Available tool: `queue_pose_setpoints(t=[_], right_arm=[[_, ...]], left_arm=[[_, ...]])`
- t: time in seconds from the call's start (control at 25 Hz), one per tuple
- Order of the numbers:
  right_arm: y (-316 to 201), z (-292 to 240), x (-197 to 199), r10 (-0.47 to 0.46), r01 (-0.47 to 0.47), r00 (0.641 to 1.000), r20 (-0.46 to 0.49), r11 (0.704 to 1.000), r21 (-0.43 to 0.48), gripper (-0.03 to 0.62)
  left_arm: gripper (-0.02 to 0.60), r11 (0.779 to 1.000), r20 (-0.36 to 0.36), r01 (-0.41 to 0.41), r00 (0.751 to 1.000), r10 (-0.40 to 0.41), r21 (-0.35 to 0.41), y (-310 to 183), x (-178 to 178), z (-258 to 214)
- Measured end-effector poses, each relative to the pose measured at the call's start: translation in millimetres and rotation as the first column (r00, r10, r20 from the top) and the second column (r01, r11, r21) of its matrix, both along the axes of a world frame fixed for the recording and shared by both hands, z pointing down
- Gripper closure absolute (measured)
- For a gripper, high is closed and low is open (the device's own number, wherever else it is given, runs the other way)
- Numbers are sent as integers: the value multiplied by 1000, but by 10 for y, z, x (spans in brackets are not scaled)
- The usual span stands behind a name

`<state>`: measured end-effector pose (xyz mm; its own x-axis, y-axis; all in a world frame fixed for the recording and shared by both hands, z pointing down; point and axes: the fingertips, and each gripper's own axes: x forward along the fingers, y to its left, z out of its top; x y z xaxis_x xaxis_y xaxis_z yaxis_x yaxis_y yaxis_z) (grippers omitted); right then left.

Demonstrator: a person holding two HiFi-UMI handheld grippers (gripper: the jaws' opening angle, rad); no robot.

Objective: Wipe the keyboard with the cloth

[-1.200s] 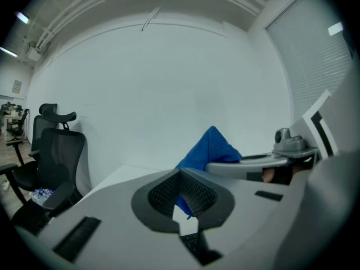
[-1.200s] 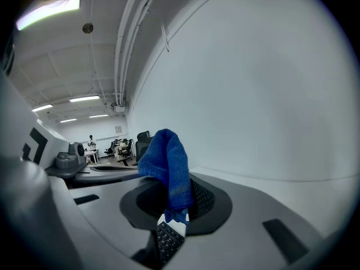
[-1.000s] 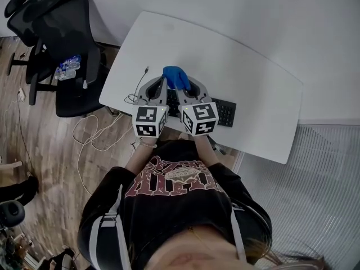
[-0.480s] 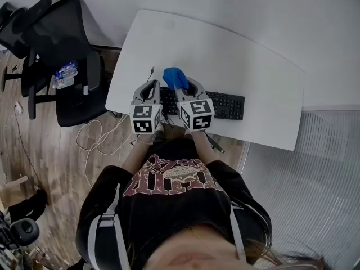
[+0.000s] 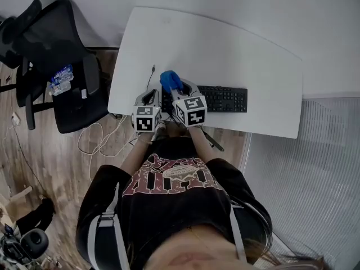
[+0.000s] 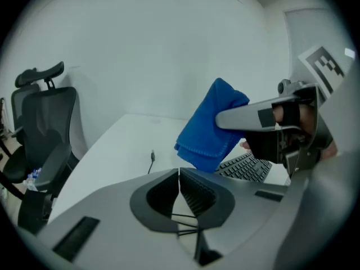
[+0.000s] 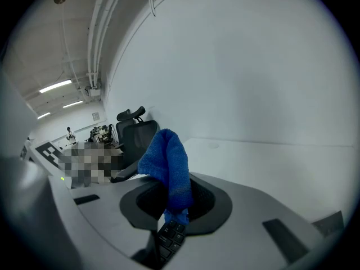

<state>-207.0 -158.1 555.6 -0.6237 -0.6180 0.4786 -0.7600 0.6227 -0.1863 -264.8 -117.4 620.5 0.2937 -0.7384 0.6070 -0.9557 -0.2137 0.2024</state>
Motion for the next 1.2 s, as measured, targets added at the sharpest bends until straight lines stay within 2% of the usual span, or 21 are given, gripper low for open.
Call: queue_pose_setpoints(t=[0.08,0.28,0.48,0.8,1.2], right_arm=[[-3,73,-58,5,-5,1000,12,1000,-21,530],[28,281,-149,-8,7,1000,-12,999,-53,530],[70,441,-168,-21,18,999,-40,997,-72,530],[59,624,-75,-34,27,997,-64,995,-95,530],[9,732,133,-52,43,995,-84,992,-116,530]], left_arm=[[548,999,5,-16,1000,16,-34,45,11,129],[548,992,77,-104,991,110,-71,184,138,369],[548,983,81,-150,984,159,-108,234,244,476],[548,973,68,-155,983,168,-170,287,331,608],[548,974,60,-99,992,114,-205,287,339,651]])
